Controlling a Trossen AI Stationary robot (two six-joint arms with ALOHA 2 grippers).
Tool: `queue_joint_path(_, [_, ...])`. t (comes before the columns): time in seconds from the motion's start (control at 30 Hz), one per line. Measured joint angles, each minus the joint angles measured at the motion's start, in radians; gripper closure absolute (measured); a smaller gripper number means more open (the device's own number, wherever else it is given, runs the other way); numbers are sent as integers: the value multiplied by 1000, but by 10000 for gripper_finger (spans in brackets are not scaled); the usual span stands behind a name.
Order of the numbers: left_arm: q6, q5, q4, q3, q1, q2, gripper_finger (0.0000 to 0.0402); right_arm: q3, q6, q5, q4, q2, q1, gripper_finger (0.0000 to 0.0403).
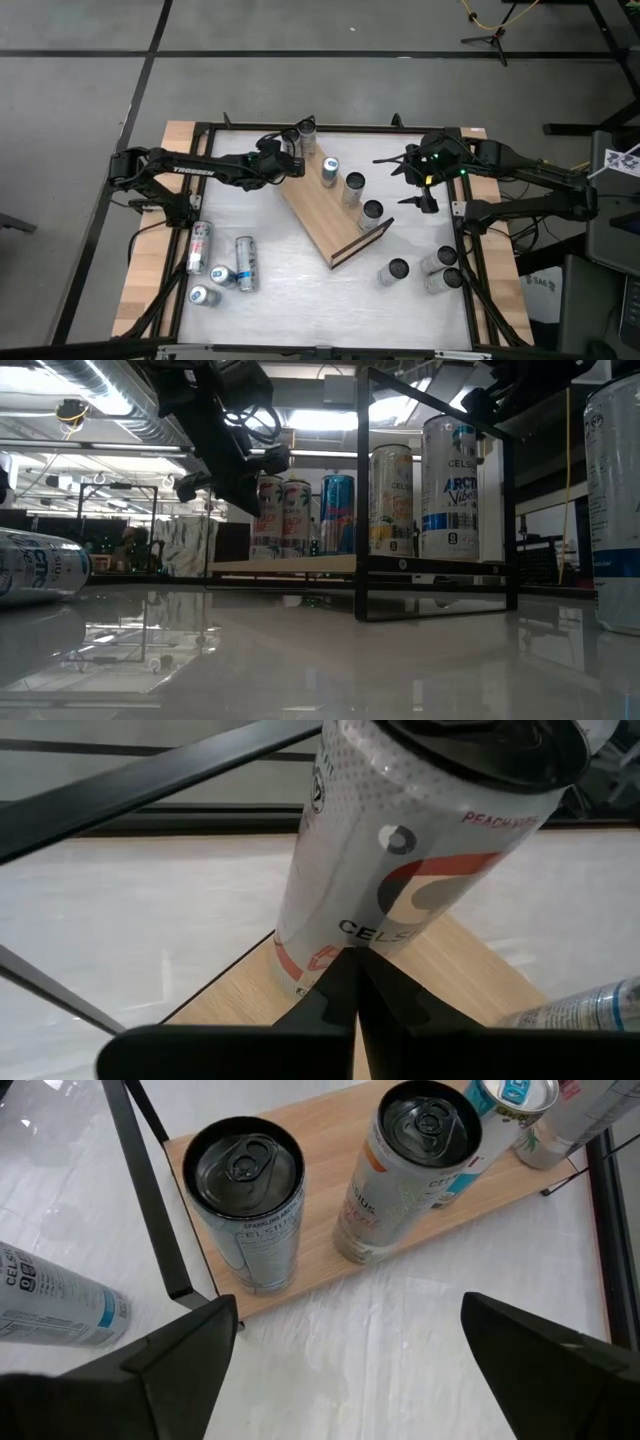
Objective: Place canned beverage on shelf
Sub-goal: Put the right white-pink soda can on the shelf and align with the other white-pink soda can, then put the white-pink soda can on the shelf and align with the other white-pink soda can
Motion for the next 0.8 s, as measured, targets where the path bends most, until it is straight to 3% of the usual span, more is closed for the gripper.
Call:
queue_joint_path(0.27, [50,13,-5,0,0,-5,402,0,0,0,-1,0,0,24])
queue_joint_path(0.53, [55,54,-126,0,-26,-74,402,0,0,0,-3,0,0,24])
queue_joint_path(0.8, [183,269,-146,0,-111,-155,401,0,0,0,-3,0,0,24])
